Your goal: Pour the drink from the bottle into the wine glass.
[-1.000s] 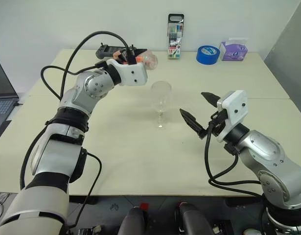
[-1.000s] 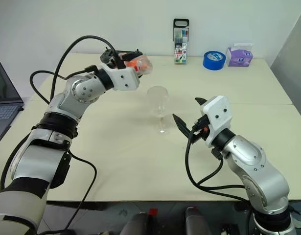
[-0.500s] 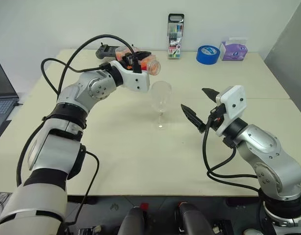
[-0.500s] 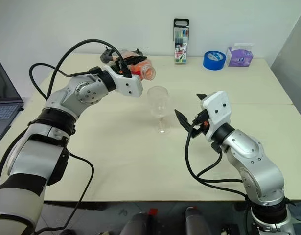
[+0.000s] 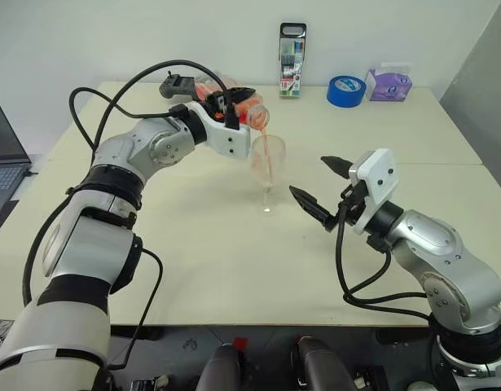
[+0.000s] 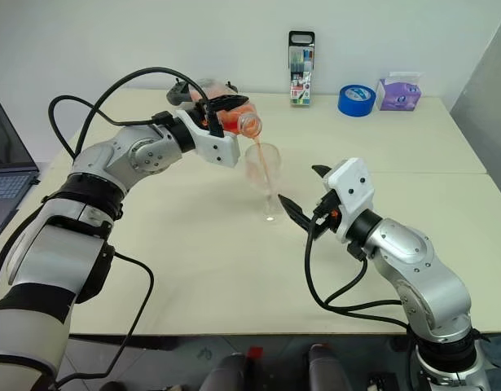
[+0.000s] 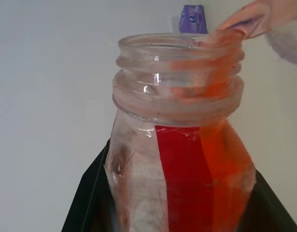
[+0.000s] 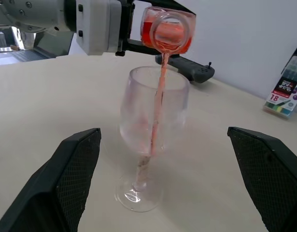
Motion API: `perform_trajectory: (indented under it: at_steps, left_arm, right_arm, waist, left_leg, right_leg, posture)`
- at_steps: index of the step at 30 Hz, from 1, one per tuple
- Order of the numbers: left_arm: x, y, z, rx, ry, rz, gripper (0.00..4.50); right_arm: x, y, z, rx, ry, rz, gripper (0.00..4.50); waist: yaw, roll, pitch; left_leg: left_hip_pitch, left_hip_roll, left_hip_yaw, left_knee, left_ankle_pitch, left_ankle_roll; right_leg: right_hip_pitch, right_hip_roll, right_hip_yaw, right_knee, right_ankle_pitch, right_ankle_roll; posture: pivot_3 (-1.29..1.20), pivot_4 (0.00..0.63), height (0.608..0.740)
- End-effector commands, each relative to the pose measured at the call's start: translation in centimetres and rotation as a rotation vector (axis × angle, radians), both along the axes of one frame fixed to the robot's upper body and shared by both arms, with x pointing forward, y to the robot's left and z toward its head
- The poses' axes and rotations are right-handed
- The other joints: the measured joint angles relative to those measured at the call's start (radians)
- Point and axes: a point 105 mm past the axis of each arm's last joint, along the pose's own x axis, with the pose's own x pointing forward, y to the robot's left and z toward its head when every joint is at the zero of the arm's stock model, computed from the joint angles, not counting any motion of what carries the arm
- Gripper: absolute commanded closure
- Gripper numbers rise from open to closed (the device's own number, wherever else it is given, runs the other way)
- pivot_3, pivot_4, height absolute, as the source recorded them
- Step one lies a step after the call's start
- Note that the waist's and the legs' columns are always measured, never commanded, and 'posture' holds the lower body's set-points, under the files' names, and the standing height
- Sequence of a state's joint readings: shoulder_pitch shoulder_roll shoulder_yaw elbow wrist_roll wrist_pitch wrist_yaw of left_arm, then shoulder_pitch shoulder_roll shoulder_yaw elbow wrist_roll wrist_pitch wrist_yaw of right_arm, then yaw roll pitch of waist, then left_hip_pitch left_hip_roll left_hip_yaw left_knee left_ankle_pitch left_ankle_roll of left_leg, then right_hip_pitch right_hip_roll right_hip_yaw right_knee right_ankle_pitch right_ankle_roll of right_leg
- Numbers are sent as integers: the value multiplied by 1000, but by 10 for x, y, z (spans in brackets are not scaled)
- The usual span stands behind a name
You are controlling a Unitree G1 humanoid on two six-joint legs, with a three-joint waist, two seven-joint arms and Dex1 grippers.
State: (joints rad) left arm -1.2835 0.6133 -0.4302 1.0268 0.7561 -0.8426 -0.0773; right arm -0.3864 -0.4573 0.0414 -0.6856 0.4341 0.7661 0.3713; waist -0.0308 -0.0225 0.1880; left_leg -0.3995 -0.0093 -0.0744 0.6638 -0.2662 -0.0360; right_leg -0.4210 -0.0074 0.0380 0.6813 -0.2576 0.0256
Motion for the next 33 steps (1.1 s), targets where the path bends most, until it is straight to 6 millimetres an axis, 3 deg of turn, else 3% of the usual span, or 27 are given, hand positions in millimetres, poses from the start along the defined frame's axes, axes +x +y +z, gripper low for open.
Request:
perform_trajectory:
  at_steps: [1,33]
  left_arm:
    - [-4,0,29,-14,-95,-11,2790]
    - [-7,1,35,-4,-158,-28,2790]
  right_arm:
    - [-9,5,15,3,-61,36,0]
    - [-5,3,-3,-30,39,19,0]
  waist:
    - [0,0,0]
    - [0,0,0]
  left_leg:
    - [0,0,0,0,0,0]
    - [0,0,0,1,0,0]
  right_leg:
    - [0,0,0,0,0,0]
    - [0,0,0,1,0,0]
  posture:
    - [0,150,740]
    - [0,150,740]
